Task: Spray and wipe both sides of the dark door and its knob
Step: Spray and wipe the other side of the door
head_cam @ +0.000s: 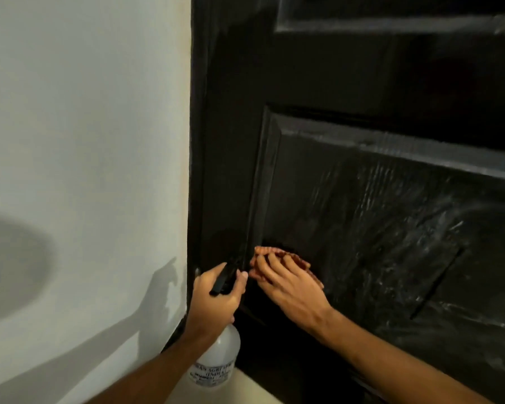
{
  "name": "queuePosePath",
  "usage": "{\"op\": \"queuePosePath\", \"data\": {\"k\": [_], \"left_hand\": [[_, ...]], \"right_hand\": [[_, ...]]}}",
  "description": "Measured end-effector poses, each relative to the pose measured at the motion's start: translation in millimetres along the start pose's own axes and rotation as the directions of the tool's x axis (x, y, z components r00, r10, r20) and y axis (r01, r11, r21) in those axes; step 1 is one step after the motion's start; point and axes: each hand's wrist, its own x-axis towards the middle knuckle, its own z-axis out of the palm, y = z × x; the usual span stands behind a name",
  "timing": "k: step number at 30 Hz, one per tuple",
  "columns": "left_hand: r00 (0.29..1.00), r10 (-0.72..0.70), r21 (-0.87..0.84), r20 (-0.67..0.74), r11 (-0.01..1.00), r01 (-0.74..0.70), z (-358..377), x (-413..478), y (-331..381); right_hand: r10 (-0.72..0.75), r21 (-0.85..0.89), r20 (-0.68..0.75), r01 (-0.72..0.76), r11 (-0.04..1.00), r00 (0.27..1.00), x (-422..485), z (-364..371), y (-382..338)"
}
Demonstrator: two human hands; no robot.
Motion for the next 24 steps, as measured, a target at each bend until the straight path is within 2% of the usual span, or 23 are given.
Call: {"op": "queuePosePath", "data": {"k": [2,4,7,9,12,14,17,18,22,24], "left_hand": [[1.000,-0.012,-0.016,0.015,1.000,0.012,-6,6,25],[0.999,-0.003,-0.007,0.032,1.000,0.003,-7,14,38],[1.000,0.024,-0.042,0.007,0.999,-0.023,-15,25,60],[0.999,0.035,-0.042,0.002,0.998,-0.035,-16,29,70],[0.999,0.046,-0.052,0.012,0.998,-0.046,-19,39,90],[0.998,0.060,-0.058,0.008,0.997,-0.059,-21,47,104],[0.995,0.101,-0.065,-0.023,0.993,-0.103,-28,59,116],[0.994,0.110,-0.063,-0.028,0.992,-0.111,-27,60,120],[0.991,0.131,-0.063,-0.015,0.989,-0.131,-24,62,142],[0.988,0.154,-0.062,-0.016,0.986,-0.155,-24,68,158]], "right_hand": [[0.003,-0.019,-0.004,-0.003,1.000,1.000,3,-22,26],[0.159,-0.005,-0.169,-0.162,0.987,0.973,17,-44,56],[0.362,0.090,-0.225,-0.351,0.932,0.904,36,-85,94],[0.322,0.072,-0.197,-0.314,0.947,0.926,37,-85,91],[0.156,0.028,-0.107,-0.154,0.988,0.982,38,-81,89],[0.211,0.047,-0.188,-0.205,0.978,0.959,53,-97,110],[0.390,0.115,-0.272,-0.372,0.921,0.880,75,-130,145],[0.407,0.126,-0.257,-0.387,0.913,0.876,77,-134,147],[0.315,0.124,-0.277,-0.292,0.948,0.908,70,-137,154],[0.409,0.135,-0.348,-0.386,0.912,0.844,76,-159,186]]}}
